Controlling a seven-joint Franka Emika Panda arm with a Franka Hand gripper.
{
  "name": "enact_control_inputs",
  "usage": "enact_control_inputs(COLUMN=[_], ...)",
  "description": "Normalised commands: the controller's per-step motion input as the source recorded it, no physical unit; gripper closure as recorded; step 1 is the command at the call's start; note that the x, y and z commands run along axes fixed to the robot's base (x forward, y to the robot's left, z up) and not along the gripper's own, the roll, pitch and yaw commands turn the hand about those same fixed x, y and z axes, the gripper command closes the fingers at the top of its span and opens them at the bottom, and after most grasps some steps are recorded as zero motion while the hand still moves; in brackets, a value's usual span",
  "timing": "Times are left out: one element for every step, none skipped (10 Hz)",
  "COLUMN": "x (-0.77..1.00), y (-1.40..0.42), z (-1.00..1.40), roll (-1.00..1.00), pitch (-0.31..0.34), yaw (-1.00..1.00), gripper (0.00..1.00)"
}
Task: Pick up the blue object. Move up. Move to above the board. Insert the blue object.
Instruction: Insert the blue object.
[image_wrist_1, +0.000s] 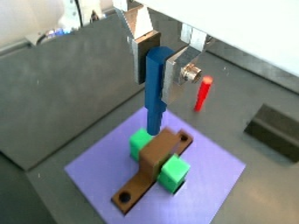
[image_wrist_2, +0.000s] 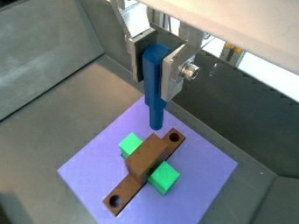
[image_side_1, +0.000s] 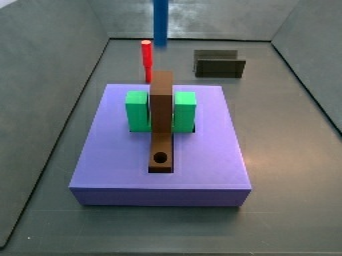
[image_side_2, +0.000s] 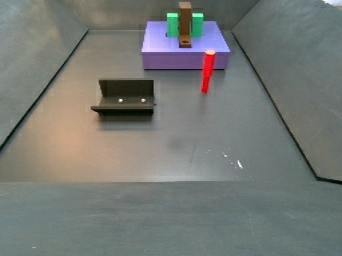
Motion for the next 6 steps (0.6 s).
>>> enact_control_inputs(x=[0.01, 0.0, 0.0, 0.0, 0.0, 0.0], y=[-0.8, -0.72, -0.51, -0.39, -0.29, -0.21], z=[-0.86, -0.71, -0.74, -0.73, -0.72, -0.57], roll=[-0.02, -0.09, -0.05, 0.05, 0.24, 0.33], pitch=[-0.114, -0.147, -0.176, -0.193, -0.16, -0.136], yaw=[0.0, 0.02, 0.02, 0.01, 0.03, 0.06], gripper=[1.0, 1.0, 1.0, 1.0, 1.0, 1.0])
